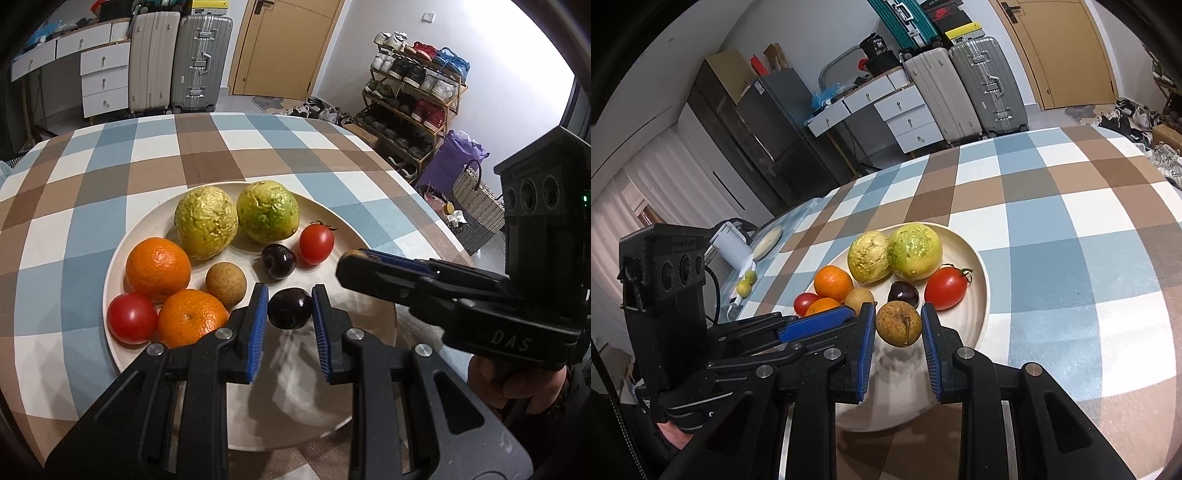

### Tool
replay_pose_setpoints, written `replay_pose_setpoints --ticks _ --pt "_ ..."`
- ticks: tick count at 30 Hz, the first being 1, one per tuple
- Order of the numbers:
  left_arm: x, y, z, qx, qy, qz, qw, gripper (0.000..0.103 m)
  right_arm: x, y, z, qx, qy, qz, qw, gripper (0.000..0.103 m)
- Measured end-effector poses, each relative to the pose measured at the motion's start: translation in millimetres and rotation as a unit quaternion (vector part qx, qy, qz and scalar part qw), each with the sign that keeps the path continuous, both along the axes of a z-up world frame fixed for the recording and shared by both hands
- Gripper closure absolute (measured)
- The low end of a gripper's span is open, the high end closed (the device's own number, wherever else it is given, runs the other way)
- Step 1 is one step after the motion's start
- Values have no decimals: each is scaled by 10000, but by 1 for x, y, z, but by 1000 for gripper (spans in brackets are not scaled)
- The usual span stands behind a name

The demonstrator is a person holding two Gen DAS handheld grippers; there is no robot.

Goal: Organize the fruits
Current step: 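Carry the plum and kiwi onto the plate and release them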

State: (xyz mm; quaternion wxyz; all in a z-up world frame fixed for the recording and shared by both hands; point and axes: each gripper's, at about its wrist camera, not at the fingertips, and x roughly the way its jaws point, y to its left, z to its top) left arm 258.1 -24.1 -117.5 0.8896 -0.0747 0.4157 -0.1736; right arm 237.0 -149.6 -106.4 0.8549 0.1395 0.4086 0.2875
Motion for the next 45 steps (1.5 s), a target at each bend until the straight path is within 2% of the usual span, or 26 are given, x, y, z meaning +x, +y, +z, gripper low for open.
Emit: replay_pose_setpoints --ticks 15,17,18,21,24,25,27,30,32,35,37,40,45 --pt "2 4 -4 -154 40 -16 9999 82 9 9 -6 -88 85 -53 9999 77" --pt "2 4 -4 -177 75 -13 9998 81 9 7 -5 -82 78 -96 9999 73" --pt "1 5 -3 -174 64 -1 9998 81 9 6 -4 -41 69 -113 9999 64" --pt "-2 6 3 -169 -6 50 9998 81 4 -1 3 147 -50 -170 9997 52" --pt "-9 5 14 -144 -137 40 9998 80 -3 -9 12 217 -221 -281 9991 50" --pt "-13 4 18 -133 -194 39 9997 80 -7 -14 16 247 -282 -360 9986 45" --pt "-19 4 26 -127 -259 60 9996 74 -14 -21 21 324 -354 -477 9977 34" --pt "-30 5 37 -126 -357 130 9992 64 -25 -30 30 348 -458 -602 9965 29" --pt "-40 4 45 -105 -444 172 9988 58 -34 -34 36 307 -530 -696 9957 22" --pt "-56 5 59 -49 -592 256 9979 46 -49 -38 48 279 -675 -783 9942 12" --pt "-67 6 68 -12 -709 336 9969 34 -60 -40 56 243 -808 -837 9929 6" --pt "-86 10 84 31 -938 498 9943 22 -78 -40 69 238 -1037 -909 9902 3" --pt "-114 16 107 132 -1188 663 9906 18 -102 -36 90 157 -1378 -923 9860 0"
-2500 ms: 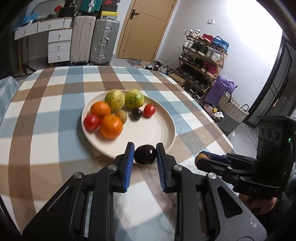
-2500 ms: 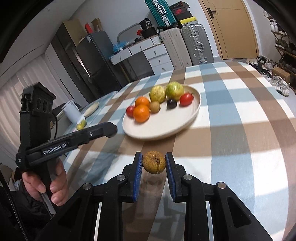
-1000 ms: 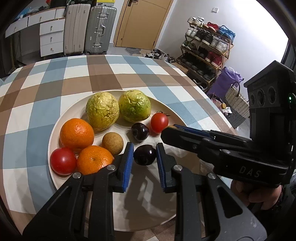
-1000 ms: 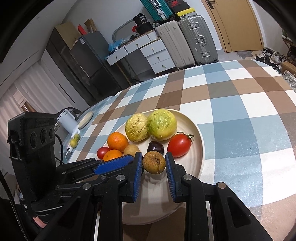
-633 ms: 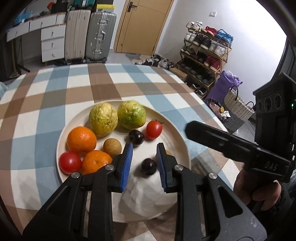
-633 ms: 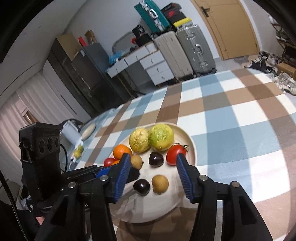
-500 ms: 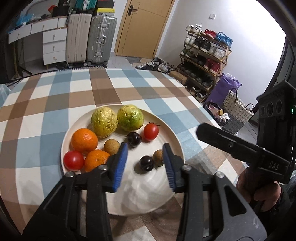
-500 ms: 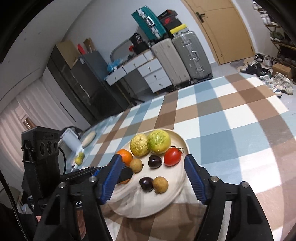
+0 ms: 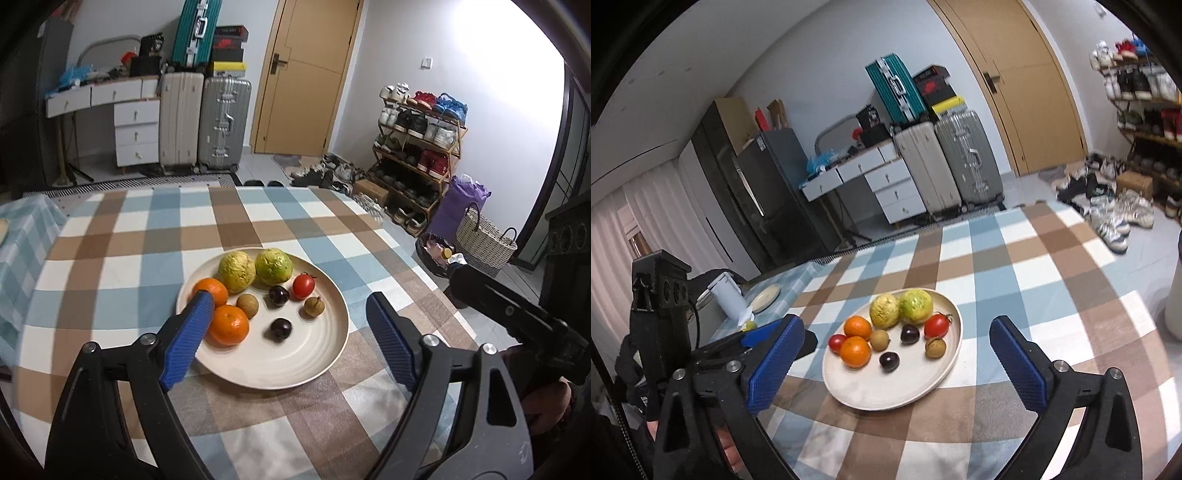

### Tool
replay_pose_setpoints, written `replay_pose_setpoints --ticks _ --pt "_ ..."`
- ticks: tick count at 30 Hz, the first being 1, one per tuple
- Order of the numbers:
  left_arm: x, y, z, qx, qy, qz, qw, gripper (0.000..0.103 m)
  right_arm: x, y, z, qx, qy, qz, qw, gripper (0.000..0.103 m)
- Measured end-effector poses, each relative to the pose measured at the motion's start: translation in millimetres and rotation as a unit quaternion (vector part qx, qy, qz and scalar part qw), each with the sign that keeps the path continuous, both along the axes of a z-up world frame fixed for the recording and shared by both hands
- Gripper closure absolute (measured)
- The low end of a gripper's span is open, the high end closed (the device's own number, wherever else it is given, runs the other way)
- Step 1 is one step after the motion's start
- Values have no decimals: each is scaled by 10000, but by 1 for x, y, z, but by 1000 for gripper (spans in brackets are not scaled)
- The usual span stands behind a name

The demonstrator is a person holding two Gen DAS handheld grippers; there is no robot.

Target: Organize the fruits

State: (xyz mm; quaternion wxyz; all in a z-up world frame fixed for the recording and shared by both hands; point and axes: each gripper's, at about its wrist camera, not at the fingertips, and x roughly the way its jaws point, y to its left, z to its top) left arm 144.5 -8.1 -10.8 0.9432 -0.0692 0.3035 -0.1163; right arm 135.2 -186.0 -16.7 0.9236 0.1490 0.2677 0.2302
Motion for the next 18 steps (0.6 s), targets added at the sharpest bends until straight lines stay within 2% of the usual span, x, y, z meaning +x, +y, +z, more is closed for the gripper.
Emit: replay_pose_setpoints --ticks 2,5,14,18 --pt "-13 3 9 32 -133 77 9999 15 -11 3 9 -29 -131 23 9999 0" --pt "-32 9 21 -3 -345 212 9992 2 -26 9 19 -86 -358 38 9993 0" --pt "-81 18 43 101 -872 453 9951 1 -75 22 43 -386 -1121 -44 9929 0" --pt "-102 21 49 215 -1232 665 9899 1 -94 27 48 -539 -1575 -159 9859 0"
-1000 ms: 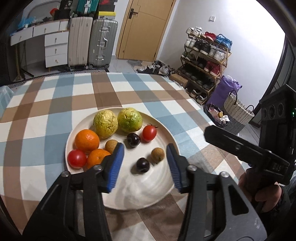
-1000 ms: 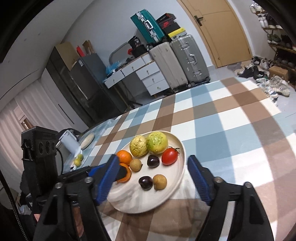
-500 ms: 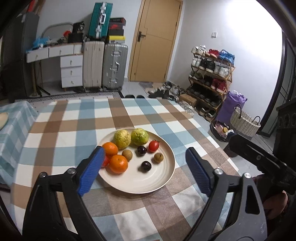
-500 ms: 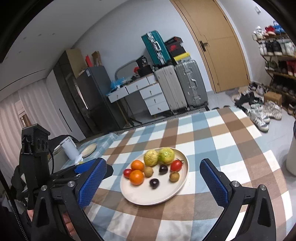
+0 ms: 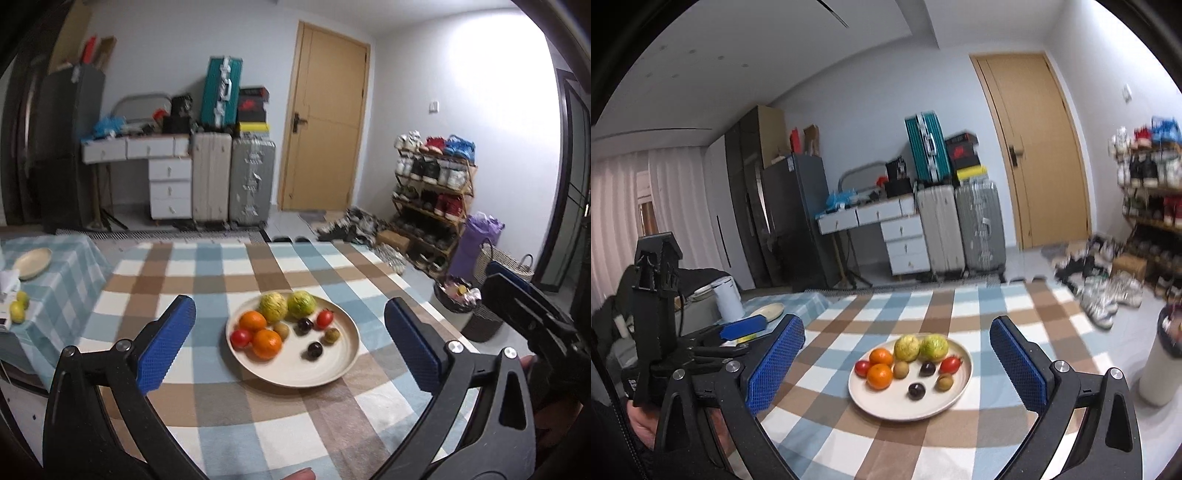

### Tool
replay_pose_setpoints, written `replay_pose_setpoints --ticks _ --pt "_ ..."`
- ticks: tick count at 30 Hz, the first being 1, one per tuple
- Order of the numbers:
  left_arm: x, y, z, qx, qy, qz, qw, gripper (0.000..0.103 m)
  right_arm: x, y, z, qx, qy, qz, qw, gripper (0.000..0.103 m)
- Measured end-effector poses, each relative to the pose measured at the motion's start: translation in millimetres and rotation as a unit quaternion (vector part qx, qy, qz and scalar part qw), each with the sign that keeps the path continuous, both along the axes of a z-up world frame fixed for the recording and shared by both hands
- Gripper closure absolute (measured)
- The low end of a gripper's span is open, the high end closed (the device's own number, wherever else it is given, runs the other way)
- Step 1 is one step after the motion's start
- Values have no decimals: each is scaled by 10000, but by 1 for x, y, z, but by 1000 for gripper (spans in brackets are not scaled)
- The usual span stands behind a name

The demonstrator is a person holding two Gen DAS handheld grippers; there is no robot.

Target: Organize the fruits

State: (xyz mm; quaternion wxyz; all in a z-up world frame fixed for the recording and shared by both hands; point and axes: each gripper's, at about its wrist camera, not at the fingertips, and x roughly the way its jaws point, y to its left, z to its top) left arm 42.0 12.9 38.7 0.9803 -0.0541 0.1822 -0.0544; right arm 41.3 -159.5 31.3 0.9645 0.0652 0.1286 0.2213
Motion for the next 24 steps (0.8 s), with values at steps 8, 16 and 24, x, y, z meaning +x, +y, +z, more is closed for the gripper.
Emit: replay_pose_setpoints --ticks 8,16,24 --pt "-40 17 -3 183 -656 460 9966 1 -22 3 -8 -198 -506 -228 9983 0" --pt "-41 33 -43 226 -529 640 9963 1 -29 6 -38 -501 -677 -469 9953 0" --pt "-21 38 -80 310 -359 765 9959 1 -24 9 -62 -833 -631 -509 9932 0"
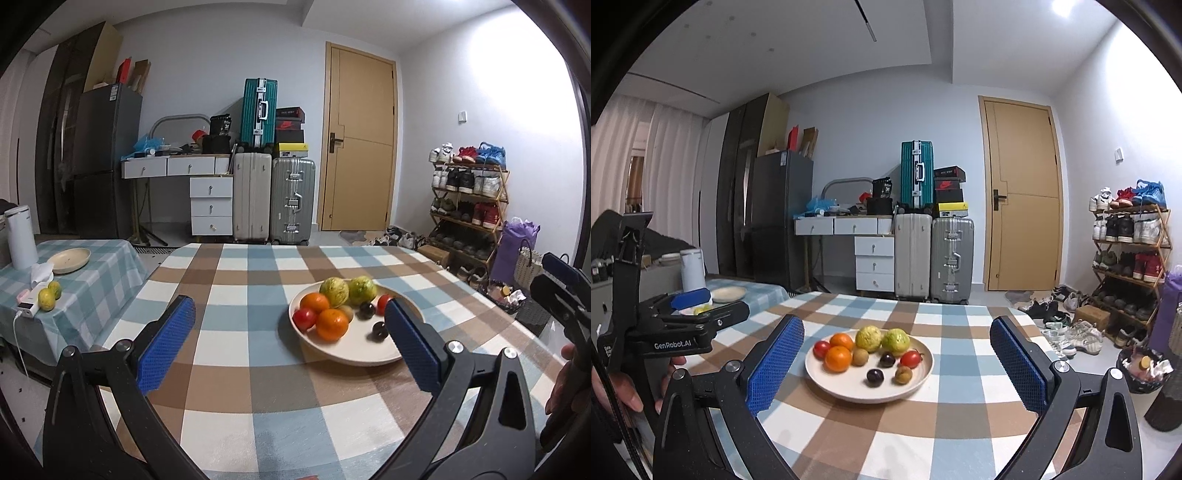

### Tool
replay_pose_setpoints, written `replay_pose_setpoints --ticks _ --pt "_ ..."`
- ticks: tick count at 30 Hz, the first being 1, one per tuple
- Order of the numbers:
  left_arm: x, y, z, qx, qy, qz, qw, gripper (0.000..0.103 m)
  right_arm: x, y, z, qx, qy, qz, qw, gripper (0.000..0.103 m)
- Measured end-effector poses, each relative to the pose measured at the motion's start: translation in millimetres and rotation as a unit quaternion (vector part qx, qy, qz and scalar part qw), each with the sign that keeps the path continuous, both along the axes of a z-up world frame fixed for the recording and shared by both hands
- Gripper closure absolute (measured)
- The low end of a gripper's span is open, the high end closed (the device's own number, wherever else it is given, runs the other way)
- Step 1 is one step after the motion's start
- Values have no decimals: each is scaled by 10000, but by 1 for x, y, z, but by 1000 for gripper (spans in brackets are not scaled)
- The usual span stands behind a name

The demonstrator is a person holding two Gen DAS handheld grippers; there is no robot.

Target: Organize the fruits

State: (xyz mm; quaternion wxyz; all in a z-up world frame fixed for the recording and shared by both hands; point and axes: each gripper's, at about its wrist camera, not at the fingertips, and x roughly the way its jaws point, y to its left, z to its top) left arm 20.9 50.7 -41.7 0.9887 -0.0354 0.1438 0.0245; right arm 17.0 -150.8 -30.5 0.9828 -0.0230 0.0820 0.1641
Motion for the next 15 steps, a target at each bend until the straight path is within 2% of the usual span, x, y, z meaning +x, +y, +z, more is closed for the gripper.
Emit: replay_pose_setpoints --ticks 8,15 --pt "15 -6 -23 208 138 142 9996 1 19 1 -25 -149 350 -234 9990 0" --pt "20 -8 -27 237 159 110 9995 1 28 -1 -30 -140 533 -212 9983 0"
